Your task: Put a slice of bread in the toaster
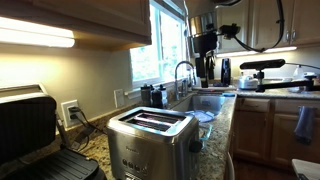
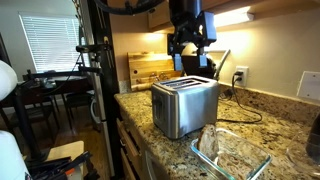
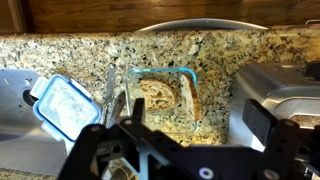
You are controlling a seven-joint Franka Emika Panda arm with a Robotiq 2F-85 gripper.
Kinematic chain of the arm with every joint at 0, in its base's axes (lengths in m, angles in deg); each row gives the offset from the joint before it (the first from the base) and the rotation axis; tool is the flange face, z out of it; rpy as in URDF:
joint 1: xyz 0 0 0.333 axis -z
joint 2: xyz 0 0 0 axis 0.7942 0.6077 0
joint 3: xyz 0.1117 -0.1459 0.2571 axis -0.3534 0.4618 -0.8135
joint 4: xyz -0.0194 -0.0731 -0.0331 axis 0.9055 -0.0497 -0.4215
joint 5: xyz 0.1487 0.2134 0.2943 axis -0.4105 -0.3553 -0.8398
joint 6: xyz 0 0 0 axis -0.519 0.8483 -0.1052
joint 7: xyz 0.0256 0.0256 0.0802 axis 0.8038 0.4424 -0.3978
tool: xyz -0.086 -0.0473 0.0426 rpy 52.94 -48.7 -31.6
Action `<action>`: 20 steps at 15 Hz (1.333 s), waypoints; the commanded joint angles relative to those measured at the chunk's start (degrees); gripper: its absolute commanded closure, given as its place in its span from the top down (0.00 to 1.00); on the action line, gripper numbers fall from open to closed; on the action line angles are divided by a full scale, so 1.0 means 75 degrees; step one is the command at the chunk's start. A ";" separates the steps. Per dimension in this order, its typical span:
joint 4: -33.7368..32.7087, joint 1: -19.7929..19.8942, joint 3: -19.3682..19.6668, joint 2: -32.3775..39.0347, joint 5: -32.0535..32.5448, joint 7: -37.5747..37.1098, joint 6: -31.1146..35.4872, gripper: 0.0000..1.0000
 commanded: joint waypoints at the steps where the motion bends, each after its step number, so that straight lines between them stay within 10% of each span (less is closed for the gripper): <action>1: 0.0043 -0.0062 0.0128 0.0092 0.0164 -0.0179 0.0367 1.00; 20: 0.0984 0.0092 0.0415 0.0108 0.0045 -0.0602 0.1805 1.00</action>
